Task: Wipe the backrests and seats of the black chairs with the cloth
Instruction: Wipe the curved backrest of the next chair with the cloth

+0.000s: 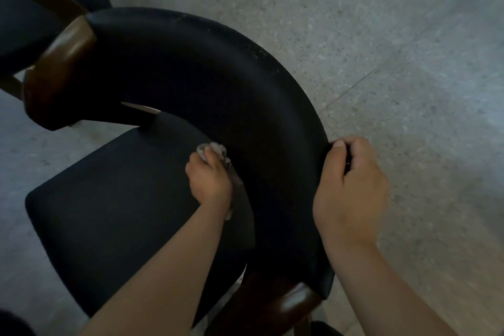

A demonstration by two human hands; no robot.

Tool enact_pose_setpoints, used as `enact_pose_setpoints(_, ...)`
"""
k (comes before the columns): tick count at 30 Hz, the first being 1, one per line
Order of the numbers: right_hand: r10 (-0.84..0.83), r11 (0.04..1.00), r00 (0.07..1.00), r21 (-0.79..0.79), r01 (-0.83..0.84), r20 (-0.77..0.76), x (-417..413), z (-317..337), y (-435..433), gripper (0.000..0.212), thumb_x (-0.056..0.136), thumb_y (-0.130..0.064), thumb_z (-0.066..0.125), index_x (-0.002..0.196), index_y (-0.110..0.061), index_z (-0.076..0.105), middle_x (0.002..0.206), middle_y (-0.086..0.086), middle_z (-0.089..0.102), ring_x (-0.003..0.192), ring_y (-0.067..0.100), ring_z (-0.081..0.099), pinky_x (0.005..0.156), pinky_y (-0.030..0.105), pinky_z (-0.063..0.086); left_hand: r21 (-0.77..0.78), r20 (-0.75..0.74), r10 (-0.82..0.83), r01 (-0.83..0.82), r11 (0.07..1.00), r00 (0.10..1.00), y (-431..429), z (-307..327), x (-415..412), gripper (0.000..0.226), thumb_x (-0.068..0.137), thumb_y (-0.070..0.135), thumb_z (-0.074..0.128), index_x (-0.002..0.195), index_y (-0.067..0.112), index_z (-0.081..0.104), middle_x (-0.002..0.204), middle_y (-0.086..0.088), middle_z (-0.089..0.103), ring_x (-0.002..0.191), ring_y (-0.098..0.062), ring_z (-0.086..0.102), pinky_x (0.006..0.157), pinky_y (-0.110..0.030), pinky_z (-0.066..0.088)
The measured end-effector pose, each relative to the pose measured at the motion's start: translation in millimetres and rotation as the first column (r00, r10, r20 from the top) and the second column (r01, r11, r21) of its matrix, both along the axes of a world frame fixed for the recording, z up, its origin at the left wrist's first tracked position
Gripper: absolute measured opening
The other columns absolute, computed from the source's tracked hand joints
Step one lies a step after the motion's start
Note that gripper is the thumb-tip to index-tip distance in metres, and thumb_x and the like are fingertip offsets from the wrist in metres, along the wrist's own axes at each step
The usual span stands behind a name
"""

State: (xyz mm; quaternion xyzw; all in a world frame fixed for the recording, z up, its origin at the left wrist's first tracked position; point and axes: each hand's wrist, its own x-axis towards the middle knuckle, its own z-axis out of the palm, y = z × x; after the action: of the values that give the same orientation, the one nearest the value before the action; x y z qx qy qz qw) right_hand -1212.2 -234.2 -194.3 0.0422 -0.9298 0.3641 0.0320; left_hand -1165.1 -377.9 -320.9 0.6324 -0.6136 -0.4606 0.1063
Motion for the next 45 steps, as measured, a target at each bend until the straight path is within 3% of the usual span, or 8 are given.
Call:
enact_pose_setpoints(4, -0.012, 1.000, 1.000, 0.008, 0.012, -0.001, 0.7, 1.1, -1.2, 0.030, 0.097, -0.036, 0.035, 0.087, -0.019, 0.057, 0.064, -0.006, 0.052, 0.055, 0.013, 0.050, 0.051, 0.030, 0.034, -0.218, -0.311, -0.148, 0.081, 0.973, 0.939, -5.8, 61.8, 1.5, 0.021, 0.100, 0.030, 0.051, 0.087, 0.014, 0.049, 0.098, -0.004, 0.048, 0.076, 0.009, 0.048, 0.064, -0.004, 0.034)
enact_pose_setpoints(9, -0.034, 0.998, 0.999, 0.044, 0.033, 0.022, 2.0, 5.0, -3.0, 0.022, 0.101, -0.028, 0.040, 0.088, -0.017, 0.055, 0.064, -0.005, 0.050, 0.055, 0.015, 0.048, 0.050, 0.031, 0.028, -0.512, -0.511, -0.366, 0.066, 0.857, 0.778, 2.2, 140.4, -33.0, 0.016, 0.087, 0.033, 0.066, 0.092, 0.021, 0.056, 0.101, -0.003, 0.050, 0.084, 0.001, 0.051, 0.078, -0.010, 0.040)
enact_pose_setpoints(13, -0.035, 0.998, 0.999, 0.057, 0.034, 0.018, 2.8, 6.9, -5.3, 0.021, 0.100, -0.026, 0.041, 0.089, -0.015, 0.056, 0.068, -0.004, 0.051, 0.057, 0.018, 0.045, 0.052, 0.031, 0.026, -0.610, -0.320, -0.515, 0.243, 0.754, 0.795, 11.0, 144.2, -64.4, 0.029, 0.078, 0.038, 0.077, 0.097, 0.019, 0.064, 0.106, 0.003, 0.047, 0.096, -0.013, 0.050, 0.085, -0.028, 0.047)
enact_pose_setpoints(17, -0.037, 0.998, 0.999, 0.059, 0.038, -0.017, 2.6, 5.5, -6.9, 0.028, 0.094, -0.031, 0.037, 0.087, -0.013, 0.058, 0.069, -0.002, 0.053, 0.060, 0.022, 0.049, 0.054, 0.032, 0.030, -0.691, -0.126, -0.525, 0.305, 0.655, 0.841, 0.7, 128.9, -76.0, 0.036, 0.073, 0.042, 0.079, 0.094, 0.016, 0.066, 0.102, -0.004, 0.053, 0.089, -0.019, 0.050, 0.074, -0.031, 0.044)
enact_pose_setpoints(27, -0.024, 1.000, 1.000, 0.018, 0.024, -0.003, 2.5, 3.6, -4.1, 0.026, 0.094, -0.032, 0.038, 0.088, -0.017, 0.058, 0.069, -0.005, 0.055, 0.058, 0.011, 0.051, 0.050, 0.025, 0.032, -0.548, -0.343, -0.269, 0.041, 0.835, 0.900, -0.6, 111.9, -79.1, 0.034, 0.080, 0.045, 0.067, 0.094, 0.015, 0.063, 0.099, 0.004, 0.051, 0.078, -0.006, 0.053, 0.066, -0.016, 0.041)
enact_pose_setpoints(33, -0.022, 1.000, 1.000, -0.012, 0.022, 0.007, 0.7, -0.7, -1.8, 0.028, 0.094, -0.034, 0.038, 0.090, -0.017, 0.060, 0.067, -0.007, 0.055, 0.057, 0.010, 0.052, 0.050, 0.027, 0.037, -0.348, -0.552, -0.034, -0.192, 0.918, 0.833, 9.9, 96.7, -73.9, 0.022, 0.082, 0.038, 0.061, 0.084, 0.017, 0.055, 0.093, 0.004, 0.051, 0.074, 0.001, 0.053, 0.065, -0.002, 0.035)
enact_pose_setpoints(41, -0.009, 0.999, 1.000, -0.030, 0.010, 0.019, 0.7, -1.9, -0.5, 0.028, 0.095, -0.036, 0.037, 0.090, -0.019, 0.059, 0.064, -0.007, 0.053, 0.052, 0.010, 0.049, 0.050, 0.027, 0.035, -0.351, -0.469, -0.031, -0.154, 0.923, 0.883, 3.7, 64.2, -53.9, 0.026, 0.087, 0.038, 0.054, 0.084, 0.012, 0.053, 0.094, -0.001, 0.050, 0.074, 0.003, 0.051, 0.062, -0.001, 0.032)
enact_pose_setpoints(45, -0.005, 0.999, 1.000, -0.035, 0.006, 0.019, 1.1, -1.7, -0.5, 0.028, 0.095, -0.036, 0.037, 0.089, -0.019, 0.059, 0.064, -0.007, 0.053, 0.053, 0.011, 0.049, 0.050, 0.027, 0.035, -0.184, -0.279, 0.077, -0.132, 0.974, 0.957, -0.3, 25.9, -27.5, 0.024, 0.095, 0.030, 0.057, 0.092, 0.006, 0.056, 0.104, -0.006, 0.054, 0.071, 0.008, 0.050, 0.059, -0.007, 0.031)
